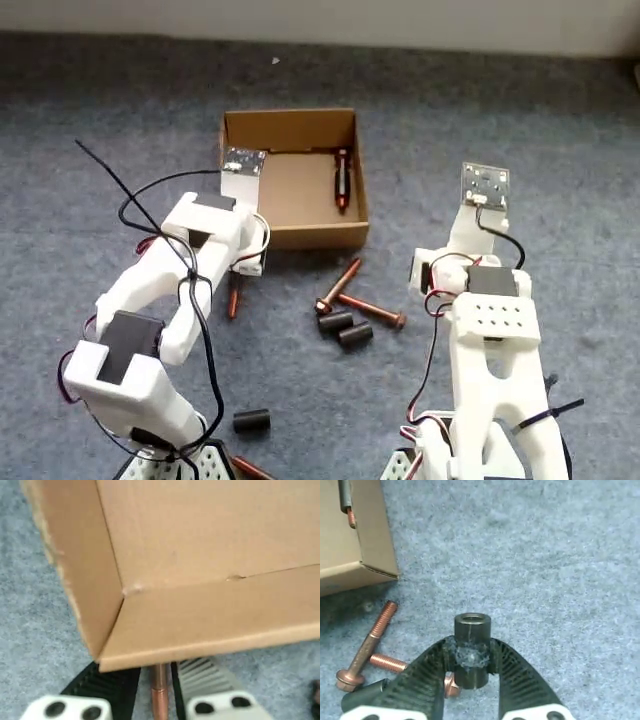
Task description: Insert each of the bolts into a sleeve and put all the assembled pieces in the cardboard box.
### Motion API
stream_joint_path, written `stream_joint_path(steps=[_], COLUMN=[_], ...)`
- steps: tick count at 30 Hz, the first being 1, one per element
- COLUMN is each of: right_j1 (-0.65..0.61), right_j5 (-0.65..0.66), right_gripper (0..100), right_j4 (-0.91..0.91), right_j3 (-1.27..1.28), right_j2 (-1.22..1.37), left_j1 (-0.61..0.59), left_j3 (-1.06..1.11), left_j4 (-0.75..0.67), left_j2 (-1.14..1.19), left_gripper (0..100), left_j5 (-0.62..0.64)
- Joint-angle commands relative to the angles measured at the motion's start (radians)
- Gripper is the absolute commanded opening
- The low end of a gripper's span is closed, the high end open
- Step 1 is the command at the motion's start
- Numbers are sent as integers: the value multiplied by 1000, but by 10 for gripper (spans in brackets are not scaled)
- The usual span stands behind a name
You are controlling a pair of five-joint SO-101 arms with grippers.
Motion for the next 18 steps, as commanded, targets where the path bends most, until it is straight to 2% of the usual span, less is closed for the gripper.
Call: stream_joint_path(steps=[1, 7, 11, 18], right_j1=[2, -88, -145, -269], right_j5=[-3, -6, -9, -11], right_gripper=[6, 6, 6, 6], right_j4=[-13, 42, 79, 131], right_j3=[-4, -10, -4, -2], right_j2=[-42, -45, -142, -406], left_j1=[-16, -18, -18, -16], left_j3=[-50, 48, 160, 364], left_j4=[84, 103, 95, -49], left_j2=[-48, -280, -507, -851], left_gripper=[6, 5, 5, 5], left_j5=[-3, -5, -54, -92])
